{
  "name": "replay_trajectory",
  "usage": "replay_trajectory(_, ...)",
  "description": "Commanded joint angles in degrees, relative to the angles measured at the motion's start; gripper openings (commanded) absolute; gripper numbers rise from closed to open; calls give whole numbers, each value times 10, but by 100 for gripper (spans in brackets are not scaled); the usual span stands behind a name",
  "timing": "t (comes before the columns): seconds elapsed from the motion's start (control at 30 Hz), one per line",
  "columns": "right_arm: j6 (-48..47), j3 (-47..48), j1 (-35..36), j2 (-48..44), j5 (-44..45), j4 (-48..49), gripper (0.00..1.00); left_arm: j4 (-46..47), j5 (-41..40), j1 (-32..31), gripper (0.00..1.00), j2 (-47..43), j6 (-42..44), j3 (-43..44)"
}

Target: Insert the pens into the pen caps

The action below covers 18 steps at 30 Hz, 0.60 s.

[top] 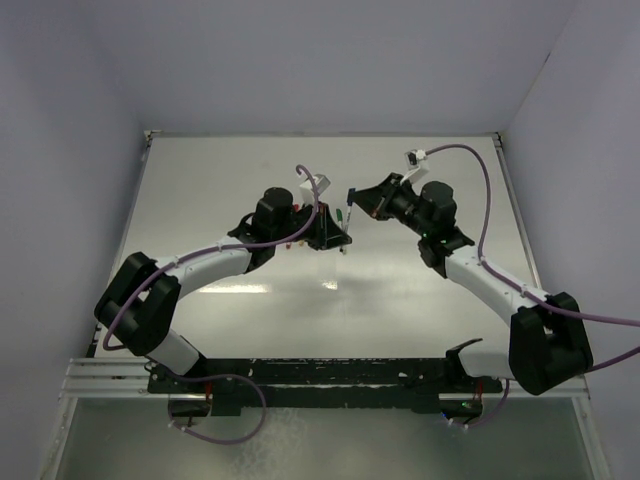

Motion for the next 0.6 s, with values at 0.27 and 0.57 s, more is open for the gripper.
replay_trajectory(0.27,-28,20,25,47,-124,-34,0,144,13,22,0,12,-67,19)
replay_trajectory(0.57,-126,66,61,77,-139,-193,0,255,15,65,0,36,-126,20)
